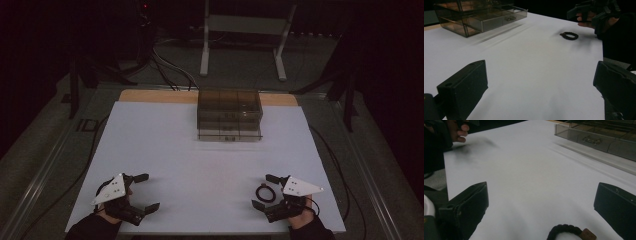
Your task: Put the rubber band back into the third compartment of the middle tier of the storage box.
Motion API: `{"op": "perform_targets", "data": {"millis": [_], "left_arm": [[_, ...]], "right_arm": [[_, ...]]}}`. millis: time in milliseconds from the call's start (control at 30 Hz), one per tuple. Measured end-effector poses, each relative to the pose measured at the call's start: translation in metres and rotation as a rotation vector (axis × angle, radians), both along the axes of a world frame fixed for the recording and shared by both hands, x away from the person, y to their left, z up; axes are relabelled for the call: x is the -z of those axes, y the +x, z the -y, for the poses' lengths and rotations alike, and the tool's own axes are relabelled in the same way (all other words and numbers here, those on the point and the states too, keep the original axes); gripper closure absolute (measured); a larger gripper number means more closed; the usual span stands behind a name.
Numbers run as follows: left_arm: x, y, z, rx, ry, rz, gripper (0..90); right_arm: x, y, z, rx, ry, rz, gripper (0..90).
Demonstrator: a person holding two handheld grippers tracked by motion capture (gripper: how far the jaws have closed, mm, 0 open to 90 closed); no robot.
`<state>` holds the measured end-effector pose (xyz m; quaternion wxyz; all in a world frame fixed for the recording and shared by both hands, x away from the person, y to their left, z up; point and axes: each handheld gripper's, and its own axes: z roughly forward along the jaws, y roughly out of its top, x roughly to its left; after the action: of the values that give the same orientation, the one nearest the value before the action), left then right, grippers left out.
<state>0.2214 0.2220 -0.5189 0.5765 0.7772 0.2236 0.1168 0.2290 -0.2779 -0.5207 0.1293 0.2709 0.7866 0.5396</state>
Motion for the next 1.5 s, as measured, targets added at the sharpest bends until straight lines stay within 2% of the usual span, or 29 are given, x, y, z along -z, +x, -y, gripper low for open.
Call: {"op": "perform_targets", "data": {"millis": [233, 333, 500, 600, 867, 1200, 1500], "left_arm": [[-0.001, -0.001, 0.002, 0.007, 0.006, 0.001, 0.2], [0.000, 0.000, 0.001, 0.008, 0.002, 0.000, 0.2], [-0.001, 0.000, 0.000, 0.008, -0.006, 0.002, 0.2], [-0.001, -0.001, 0.000, 0.009, -0.003, 0.003, 0.2], [-0.002, -0.001, 0.001, 0.012, -0.005, 0.005, 0.2], [-0.002, -0.001, 0.001, 0.014, -0.005, 0.007, 0.2], [-0.002, -0.001, 0.000, 0.011, -0.009, 0.006, 0.2]], "right_arm": [[-0.002, -0.003, -0.003, -0.029, -0.023, 0.000, 0.0], [-0.004, -0.005, -0.006, -0.056, -0.005, -0.011, 0.0], [-0.014, -0.009, -0.011, -0.086, 0.015, 0.018, 0.0], [-0.017, -0.009, -0.011, -0.086, 0.026, 0.025, 0.0], [-0.029, -0.008, -0.009, -0.066, 0.048, 0.064, 0.0], [-0.034, -0.002, -0.002, -0.024, 0.053, 0.070, 0.0], [-0.036, 0.005, 0.008, 0.053, 0.050, 0.061, 0.0]]}}
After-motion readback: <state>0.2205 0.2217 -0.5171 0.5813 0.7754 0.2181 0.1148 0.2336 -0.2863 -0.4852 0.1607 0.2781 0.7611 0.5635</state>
